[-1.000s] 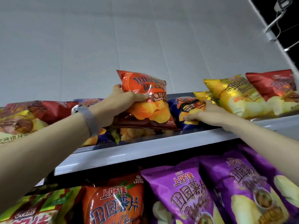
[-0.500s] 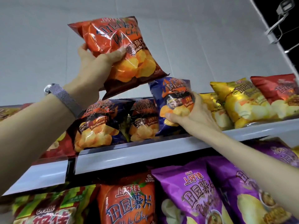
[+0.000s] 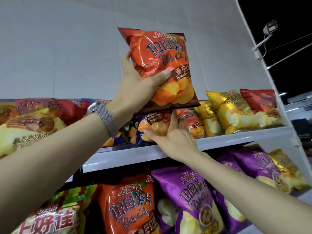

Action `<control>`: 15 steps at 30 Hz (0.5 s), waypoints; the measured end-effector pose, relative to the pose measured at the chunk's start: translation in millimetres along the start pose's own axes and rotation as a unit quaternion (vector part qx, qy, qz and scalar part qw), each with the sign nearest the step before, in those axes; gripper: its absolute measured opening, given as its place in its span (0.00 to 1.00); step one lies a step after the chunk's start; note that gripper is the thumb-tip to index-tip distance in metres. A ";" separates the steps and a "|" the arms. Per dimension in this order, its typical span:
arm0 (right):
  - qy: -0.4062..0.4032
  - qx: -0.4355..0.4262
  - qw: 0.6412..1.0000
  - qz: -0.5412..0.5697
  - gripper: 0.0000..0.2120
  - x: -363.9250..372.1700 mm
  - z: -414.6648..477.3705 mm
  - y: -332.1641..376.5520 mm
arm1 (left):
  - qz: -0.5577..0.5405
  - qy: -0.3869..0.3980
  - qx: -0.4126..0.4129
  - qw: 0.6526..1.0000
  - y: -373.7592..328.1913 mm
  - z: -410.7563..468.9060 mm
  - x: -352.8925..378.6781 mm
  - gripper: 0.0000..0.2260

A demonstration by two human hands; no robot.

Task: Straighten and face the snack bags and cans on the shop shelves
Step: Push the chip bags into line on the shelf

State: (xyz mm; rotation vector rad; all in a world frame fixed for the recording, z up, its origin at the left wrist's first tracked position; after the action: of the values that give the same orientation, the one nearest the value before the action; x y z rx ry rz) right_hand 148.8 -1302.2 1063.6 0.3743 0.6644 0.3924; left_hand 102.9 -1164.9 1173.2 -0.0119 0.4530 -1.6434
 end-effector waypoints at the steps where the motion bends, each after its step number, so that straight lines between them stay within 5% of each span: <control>1: 0.010 -0.002 1.000 0.001 0.57 -1.1 -1.8 -1.8 | 0.006 0.013 -0.003 1.000 3.0 -0.6 5.4 0.51; 7: 0.019 -0.047 0.999 -0.007 0.49 -17.0 -17.2 -24.3 | 0.023 0.033 -0.002 0.999 4.6 7.0 33.9 0.50; 15: -0.101 -0.010 0.990 0.096 0.38 -58.3 -0.4 -114.4 | 0.062 0.032 -0.019 0.997 19.2 32.6 71.2 0.51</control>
State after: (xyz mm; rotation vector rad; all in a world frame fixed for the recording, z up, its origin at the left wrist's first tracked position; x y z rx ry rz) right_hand 132.8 -1427.7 1041.7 0.4536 0.4281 0.5366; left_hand 120.5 -1243.4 1179.3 0.0389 0.5240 -1.5167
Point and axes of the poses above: each hand's wrist, its own z-axis towards the middle knuckle, its own x-axis out of the palm, y = z × x, the point moved 2 cm from there along z, towards the middle knuckle, and after that the axes turned 8 degrees about y, right-handed, at the moved point
